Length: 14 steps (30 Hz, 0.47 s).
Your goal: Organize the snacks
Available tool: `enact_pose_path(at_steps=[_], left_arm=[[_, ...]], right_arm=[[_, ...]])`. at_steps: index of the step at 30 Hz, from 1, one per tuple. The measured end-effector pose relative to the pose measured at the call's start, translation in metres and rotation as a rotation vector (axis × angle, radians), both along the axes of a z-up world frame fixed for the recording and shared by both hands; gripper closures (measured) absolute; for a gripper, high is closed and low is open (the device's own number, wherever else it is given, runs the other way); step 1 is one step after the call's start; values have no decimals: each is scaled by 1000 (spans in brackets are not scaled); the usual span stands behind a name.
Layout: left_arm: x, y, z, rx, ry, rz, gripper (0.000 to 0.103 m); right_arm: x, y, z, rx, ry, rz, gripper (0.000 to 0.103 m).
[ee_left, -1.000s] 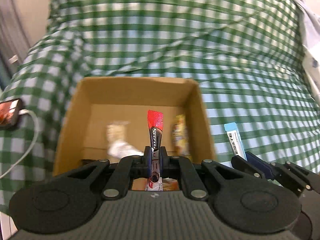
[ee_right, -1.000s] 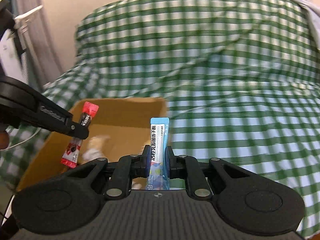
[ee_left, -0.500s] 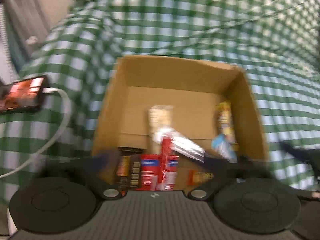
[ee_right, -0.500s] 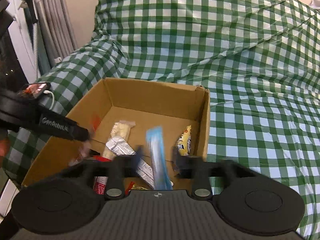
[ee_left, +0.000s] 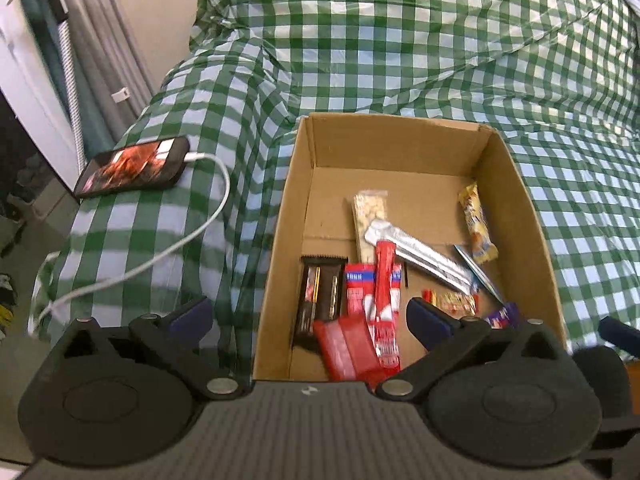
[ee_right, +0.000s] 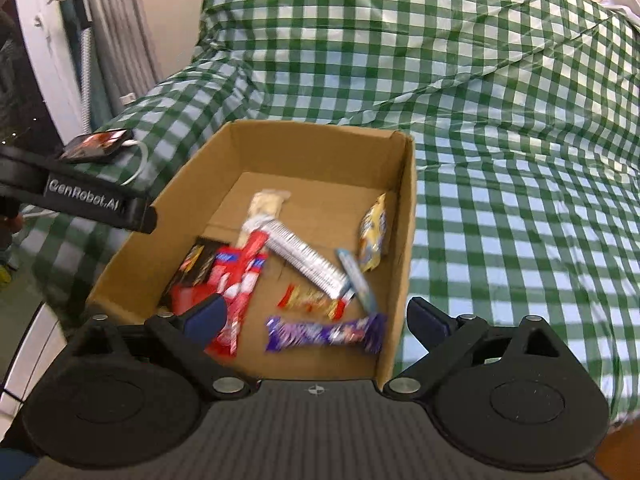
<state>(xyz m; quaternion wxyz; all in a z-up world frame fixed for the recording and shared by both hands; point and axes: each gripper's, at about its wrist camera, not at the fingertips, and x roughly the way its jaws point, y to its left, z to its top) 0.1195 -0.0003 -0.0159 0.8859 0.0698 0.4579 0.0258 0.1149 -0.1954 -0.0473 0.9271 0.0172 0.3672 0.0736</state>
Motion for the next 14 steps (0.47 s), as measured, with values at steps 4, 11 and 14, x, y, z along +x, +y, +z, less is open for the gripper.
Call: enact_pose_path(at_steps=[4,11,14], left_arm=[[-25,6,5,-6,-21,2,0],[-57,10,7,-12,-35,21,0],[-63,10,7,-2,-42,26,0]], right_arm=[[-29,9,7,4,-24,19,6],[-52,15,19,0,-70,27,5],[-58,17,23,1,-87,31,5]])
